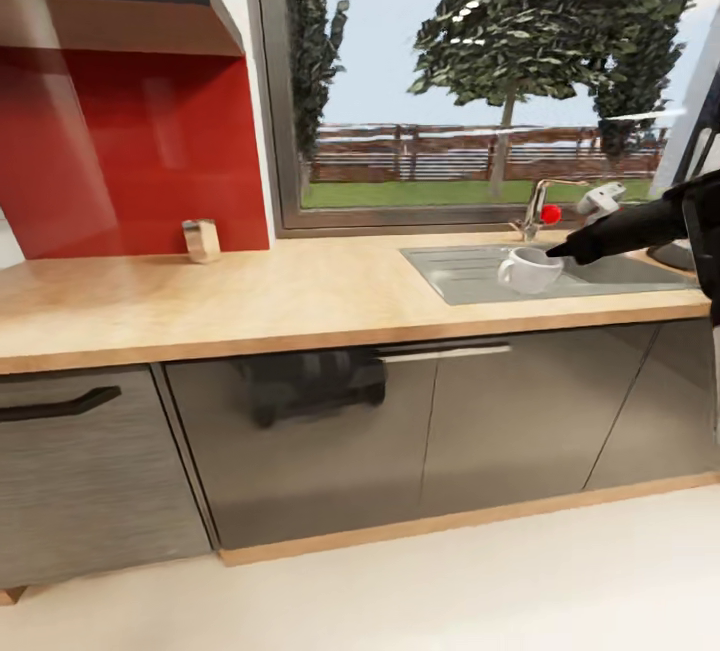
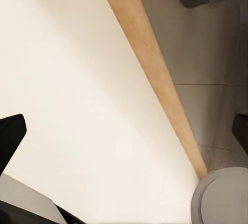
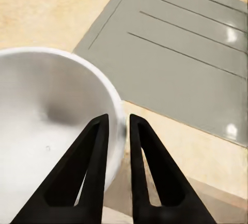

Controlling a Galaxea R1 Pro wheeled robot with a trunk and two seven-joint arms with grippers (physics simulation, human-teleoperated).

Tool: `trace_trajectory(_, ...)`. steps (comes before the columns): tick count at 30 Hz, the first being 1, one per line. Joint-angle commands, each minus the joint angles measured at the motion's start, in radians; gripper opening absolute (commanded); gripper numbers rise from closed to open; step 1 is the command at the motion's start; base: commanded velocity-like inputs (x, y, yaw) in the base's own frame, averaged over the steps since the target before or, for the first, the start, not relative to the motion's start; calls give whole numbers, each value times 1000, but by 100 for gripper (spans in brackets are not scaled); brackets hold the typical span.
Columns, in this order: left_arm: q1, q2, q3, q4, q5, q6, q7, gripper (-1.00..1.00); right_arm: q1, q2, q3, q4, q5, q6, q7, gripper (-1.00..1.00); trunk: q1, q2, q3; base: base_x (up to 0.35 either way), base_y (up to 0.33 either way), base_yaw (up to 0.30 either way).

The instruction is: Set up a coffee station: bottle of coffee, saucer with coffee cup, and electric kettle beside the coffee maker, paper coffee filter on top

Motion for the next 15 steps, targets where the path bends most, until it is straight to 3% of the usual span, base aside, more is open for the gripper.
trace_trajectory(1,1,0,-3,-2,3,-2,-1,100,-1,0,1,-1,10,9,11,-100,0,0,-1,0,-244,-163)
trace_trajectory(7,1,0,-3,-2,3,-3,-1,100,3,0,1,-1,10,9,11,-100,0,0,0,0,-284,-114)
trace_trajectory(15,1,0,-3,-2,3,-3,-2,100,6,0,1,-1,10,9,11,-100,0,0,0,0,-304,-246)
